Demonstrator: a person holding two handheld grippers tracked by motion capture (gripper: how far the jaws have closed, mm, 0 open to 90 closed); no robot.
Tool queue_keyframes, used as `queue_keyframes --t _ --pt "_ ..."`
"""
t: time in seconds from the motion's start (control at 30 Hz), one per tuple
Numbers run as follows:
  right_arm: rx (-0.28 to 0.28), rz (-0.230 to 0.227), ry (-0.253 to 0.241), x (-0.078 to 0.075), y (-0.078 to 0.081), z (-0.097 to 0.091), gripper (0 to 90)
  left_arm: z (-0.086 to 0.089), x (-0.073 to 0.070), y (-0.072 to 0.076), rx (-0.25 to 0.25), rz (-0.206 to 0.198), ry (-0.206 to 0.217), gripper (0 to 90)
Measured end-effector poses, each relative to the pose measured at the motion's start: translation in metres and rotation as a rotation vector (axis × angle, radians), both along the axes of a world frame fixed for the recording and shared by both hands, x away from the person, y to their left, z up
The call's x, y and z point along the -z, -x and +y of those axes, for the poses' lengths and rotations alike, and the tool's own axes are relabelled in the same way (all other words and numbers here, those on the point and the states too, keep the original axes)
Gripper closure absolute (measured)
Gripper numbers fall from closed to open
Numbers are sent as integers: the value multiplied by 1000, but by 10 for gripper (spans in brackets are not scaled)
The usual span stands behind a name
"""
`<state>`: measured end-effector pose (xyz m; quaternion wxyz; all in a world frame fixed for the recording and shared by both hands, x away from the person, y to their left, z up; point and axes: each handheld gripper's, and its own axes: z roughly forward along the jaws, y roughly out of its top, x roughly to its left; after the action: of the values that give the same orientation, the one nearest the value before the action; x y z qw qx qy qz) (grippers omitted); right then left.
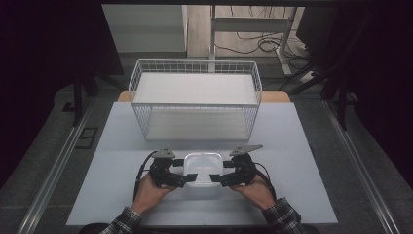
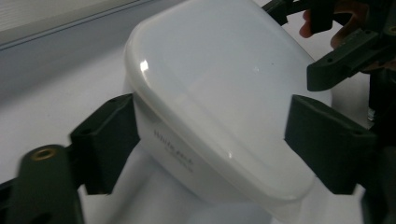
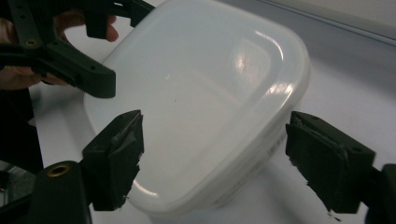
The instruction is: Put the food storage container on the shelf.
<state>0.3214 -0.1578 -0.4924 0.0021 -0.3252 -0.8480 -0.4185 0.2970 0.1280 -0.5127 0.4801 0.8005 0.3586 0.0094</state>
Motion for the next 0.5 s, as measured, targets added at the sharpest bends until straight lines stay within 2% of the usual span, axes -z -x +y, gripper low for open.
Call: queue_keyframes --t 0.13,0.2,0.23,0.3,0.4,0.5 --pt "12 17 -6 -3 7 -7 353 8 -1 9 -9 41 32 368" --pt "17 21 -8 -5 9 -11 434 10 -3 13 -15 36 30 429" --pt "23 7 -8 -7 11 -12 472 11 -4 14 -15 30 26 478" --pt "28 6 1 -10 13 -14 514 13 -5 16 -11 31 25 520" --pt "50 18 -22 -10 15 -17 578 15 -6 18 -14 21 34 571" --pt "81 -3 -27 -11 18 -16 609 17 -5 18 -39 24 62 614"
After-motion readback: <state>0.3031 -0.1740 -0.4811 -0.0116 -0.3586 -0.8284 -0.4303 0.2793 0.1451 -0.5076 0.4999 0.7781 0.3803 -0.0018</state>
